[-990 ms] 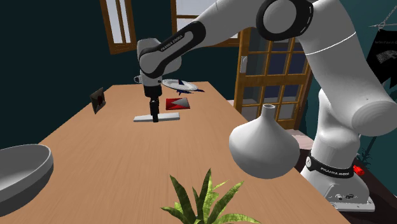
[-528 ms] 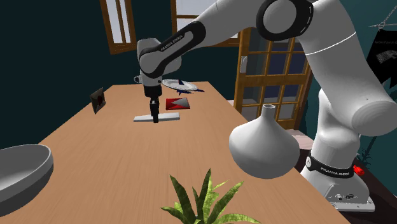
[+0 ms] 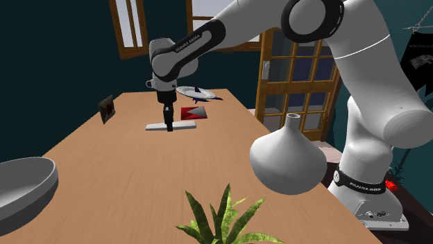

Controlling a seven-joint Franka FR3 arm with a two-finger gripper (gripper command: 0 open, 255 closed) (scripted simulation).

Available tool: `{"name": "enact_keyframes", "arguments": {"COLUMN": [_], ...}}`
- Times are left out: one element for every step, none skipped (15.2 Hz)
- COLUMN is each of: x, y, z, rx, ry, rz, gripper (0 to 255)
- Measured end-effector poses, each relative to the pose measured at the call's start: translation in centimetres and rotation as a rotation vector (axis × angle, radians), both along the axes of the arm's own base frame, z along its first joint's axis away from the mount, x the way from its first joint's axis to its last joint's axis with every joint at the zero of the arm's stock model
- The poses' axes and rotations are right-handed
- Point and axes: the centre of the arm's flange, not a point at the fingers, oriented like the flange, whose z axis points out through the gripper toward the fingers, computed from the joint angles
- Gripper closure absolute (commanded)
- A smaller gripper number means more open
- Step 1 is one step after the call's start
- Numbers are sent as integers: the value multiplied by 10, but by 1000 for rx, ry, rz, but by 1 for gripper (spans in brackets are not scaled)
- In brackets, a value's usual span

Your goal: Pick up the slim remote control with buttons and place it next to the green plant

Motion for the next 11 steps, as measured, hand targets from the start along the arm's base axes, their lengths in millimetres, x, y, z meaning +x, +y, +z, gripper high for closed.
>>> {"name": "enact_keyframes", "arguments": {"x": [0,0,0,1,1,2,2,1,1,0,1], "y": [-1,-1,0,-1,-1,-2,-1,-1,-1,-1,-1], "z": [5,9,16,21,25,30,36,40,45,51,58], "rx": [0,0,0,0,0,0,0,0,0,0,0], "ry": [0,0,0,-1,0,0,0,0,0,0,-1], "rz": [0,0,0,0,0,0,0,0,0,0,0], "gripper": [255,255,255,255,255,255,255,255,255,255,255]}}
